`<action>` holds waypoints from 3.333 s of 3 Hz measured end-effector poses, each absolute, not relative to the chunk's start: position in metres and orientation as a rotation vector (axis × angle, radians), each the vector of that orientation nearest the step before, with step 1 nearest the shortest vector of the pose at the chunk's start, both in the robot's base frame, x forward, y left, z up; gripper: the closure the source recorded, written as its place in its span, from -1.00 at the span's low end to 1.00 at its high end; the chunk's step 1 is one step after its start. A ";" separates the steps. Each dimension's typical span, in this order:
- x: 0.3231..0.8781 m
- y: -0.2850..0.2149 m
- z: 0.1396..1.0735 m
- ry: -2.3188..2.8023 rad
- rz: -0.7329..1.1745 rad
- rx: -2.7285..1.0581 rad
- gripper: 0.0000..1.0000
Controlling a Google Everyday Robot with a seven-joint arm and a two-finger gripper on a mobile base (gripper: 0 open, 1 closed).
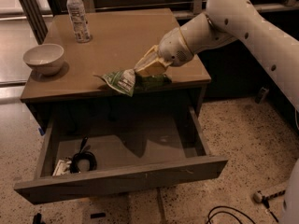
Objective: Place green jalapeno chip bag into top drawer
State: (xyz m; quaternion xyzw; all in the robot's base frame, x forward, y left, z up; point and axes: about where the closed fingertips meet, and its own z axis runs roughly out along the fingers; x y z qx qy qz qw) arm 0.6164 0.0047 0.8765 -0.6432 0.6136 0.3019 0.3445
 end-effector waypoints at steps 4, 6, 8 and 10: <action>0.537 0.005 0.878 1.638 0.657 -1.789 1.00; 0.468 0.009 0.860 1.743 0.592 -1.844 1.00; 0.474 -0.003 0.768 1.766 0.608 -1.761 1.00; 0.482 -0.008 0.762 1.759 0.541 -1.750 1.00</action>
Offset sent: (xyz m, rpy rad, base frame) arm -0.0316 -0.0112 -0.0023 -0.0351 -0.0118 -0.0003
